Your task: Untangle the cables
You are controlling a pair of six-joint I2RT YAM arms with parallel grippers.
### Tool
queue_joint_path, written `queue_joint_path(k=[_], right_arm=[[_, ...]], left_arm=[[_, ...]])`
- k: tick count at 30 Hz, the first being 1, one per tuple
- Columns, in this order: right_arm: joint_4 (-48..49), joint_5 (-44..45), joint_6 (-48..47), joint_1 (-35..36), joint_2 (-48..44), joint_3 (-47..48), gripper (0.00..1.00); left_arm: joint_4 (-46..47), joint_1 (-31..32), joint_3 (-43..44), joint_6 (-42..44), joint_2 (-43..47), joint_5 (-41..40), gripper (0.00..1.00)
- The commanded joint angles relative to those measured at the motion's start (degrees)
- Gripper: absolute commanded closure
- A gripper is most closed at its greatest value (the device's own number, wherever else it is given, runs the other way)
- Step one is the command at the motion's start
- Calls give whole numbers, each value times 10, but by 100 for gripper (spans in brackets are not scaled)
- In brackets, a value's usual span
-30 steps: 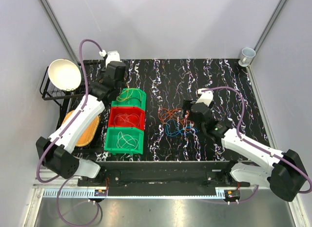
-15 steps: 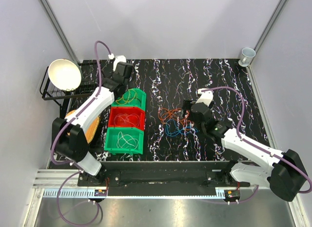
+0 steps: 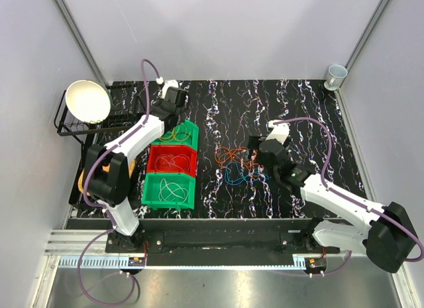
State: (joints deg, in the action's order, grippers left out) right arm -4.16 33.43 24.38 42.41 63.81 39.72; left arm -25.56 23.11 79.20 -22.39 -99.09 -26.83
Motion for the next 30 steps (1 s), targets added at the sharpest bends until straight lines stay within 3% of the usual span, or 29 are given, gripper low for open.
queue_joint_path(k=[1,9,18,27,30], right_arm=[[19,4,2,-3,2,16,2],[19,4,2,-4,1,14,2],[19,5,2,-4,1,14,2],[20,5,3,-4,-2,13,2],[19,5,4,-3,-2,13,2]], left_arm=[[75,-4,-14,-9,-14,27,100],[124,-11,-54,-66,-22,47,100],[194,-11,-190,-239,42,50,100],[206,-11,-207,-245,47,59,99],[193,-12,-193,-232,56,57,90]])
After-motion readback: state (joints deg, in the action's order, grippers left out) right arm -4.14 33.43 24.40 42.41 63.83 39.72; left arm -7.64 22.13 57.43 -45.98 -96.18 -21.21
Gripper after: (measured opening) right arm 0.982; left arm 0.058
